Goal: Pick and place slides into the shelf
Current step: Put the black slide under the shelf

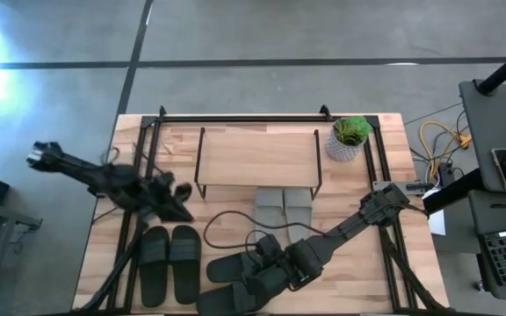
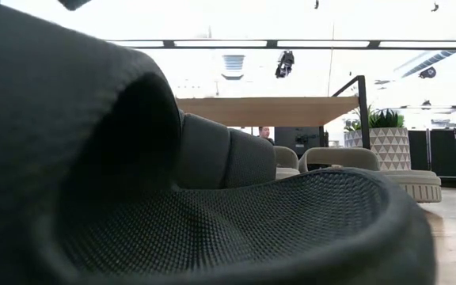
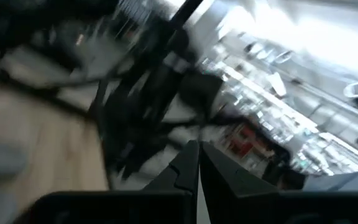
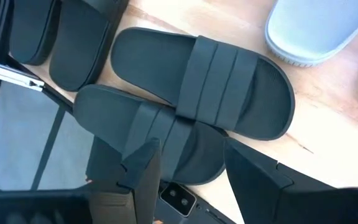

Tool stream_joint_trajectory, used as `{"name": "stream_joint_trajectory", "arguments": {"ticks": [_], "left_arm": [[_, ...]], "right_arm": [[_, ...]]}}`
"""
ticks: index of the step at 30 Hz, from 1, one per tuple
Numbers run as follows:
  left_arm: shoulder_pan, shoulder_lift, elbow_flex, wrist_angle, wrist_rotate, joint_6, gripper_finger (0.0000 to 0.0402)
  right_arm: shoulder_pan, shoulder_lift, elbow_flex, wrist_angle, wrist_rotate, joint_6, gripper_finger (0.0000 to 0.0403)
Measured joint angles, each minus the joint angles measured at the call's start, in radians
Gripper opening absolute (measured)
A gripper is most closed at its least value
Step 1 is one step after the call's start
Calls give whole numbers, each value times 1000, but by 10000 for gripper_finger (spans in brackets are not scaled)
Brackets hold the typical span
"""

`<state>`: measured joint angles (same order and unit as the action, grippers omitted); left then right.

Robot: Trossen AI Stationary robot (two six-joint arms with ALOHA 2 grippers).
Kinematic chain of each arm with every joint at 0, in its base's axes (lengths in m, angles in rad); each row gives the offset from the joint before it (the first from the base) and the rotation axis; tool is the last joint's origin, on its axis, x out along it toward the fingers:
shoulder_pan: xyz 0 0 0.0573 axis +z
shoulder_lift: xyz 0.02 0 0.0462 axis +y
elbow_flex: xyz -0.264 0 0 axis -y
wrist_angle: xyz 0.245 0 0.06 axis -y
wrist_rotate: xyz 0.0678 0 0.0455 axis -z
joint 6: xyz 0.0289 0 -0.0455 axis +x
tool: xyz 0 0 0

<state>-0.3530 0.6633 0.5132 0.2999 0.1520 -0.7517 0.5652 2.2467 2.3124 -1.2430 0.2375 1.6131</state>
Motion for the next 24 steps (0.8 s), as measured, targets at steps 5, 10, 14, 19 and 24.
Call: {"name": "stream_joint_trajectory", "arguments": {"ticks": [5, 10, 14, 19, 24], "left_arm": [[-229, -38, -24, 8, -241, 0, 0], [-515, -96, -9, -207, -543, -1, 0], [-742, -98, 10, -307, -769, -19, 0], [-925, -76, 10, -319, -930, -3, 0], [-986, -55, 9, -339, -977, 52, 0]], "right_arm": [[10, 0, -9, 48, 0, 5, 166], [12, 0, -52, 207, 0, -40, 161], [3, 1, -94, 317, 3, -103, 147], [-9, 2, -105, 438, 3, -182, 135], [-12, 2, -98, 533, -17, -169, 132]]}}
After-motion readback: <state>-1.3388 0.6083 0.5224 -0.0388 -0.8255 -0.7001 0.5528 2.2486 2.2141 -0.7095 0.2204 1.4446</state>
